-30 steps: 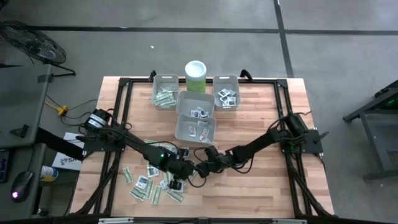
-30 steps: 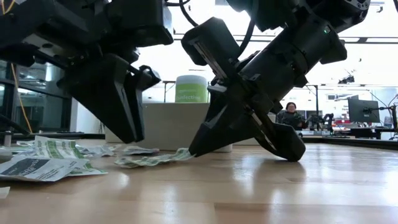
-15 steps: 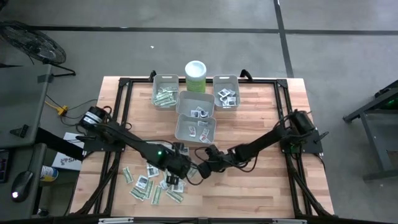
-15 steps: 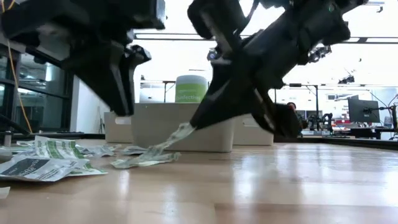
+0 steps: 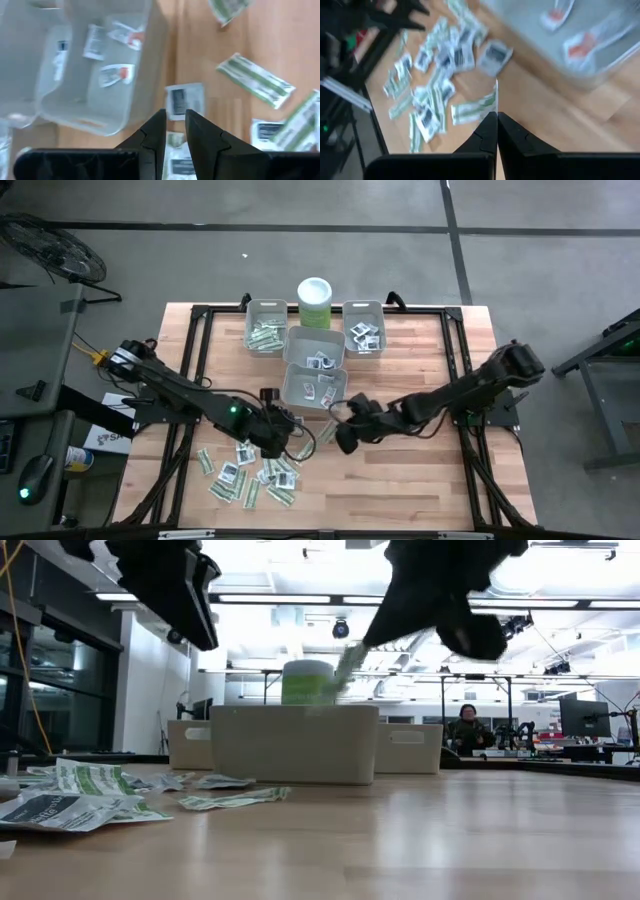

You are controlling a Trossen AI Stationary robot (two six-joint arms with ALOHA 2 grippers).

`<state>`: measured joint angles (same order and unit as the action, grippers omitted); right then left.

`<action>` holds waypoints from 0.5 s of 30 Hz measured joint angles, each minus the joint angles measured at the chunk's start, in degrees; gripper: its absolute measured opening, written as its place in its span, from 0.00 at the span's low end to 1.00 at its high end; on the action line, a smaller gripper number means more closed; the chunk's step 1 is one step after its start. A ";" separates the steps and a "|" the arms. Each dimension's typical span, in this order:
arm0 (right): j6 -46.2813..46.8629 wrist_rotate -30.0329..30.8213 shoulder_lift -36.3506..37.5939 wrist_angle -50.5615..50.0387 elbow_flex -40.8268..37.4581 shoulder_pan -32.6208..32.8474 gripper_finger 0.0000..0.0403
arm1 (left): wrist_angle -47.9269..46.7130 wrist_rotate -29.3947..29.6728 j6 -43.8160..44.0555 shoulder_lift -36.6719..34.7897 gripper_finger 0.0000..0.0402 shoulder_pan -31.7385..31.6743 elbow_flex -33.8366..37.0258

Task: Pick & Place First Aid Supplies
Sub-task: Put the bandage pack into the left bin

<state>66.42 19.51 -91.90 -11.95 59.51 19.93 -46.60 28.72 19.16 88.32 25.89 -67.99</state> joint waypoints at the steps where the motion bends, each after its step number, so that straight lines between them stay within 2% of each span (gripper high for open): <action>1: -0.70 1.31 1.34 -1.06 0.00 -0.15 0.00 | -0.55 0.77 0.54 -0.66 0.18 0.00 0.02; 5: -5.69 4.66 5.67 -1.98 0.00 -1.76 0.00 | -0.47 3.73 2.14 -2.79 0.18 -0.04 0.04; 15: -25.89 0.95 12.31 0.98 0.00 -6.24 0.00 | 6.17 8.00 2.13 -6.95 0.18 -3.84 0.02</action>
<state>40.53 20.46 -79.60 -10.97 59.51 13.69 -40.42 36.71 21.28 81.38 22.05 -67.97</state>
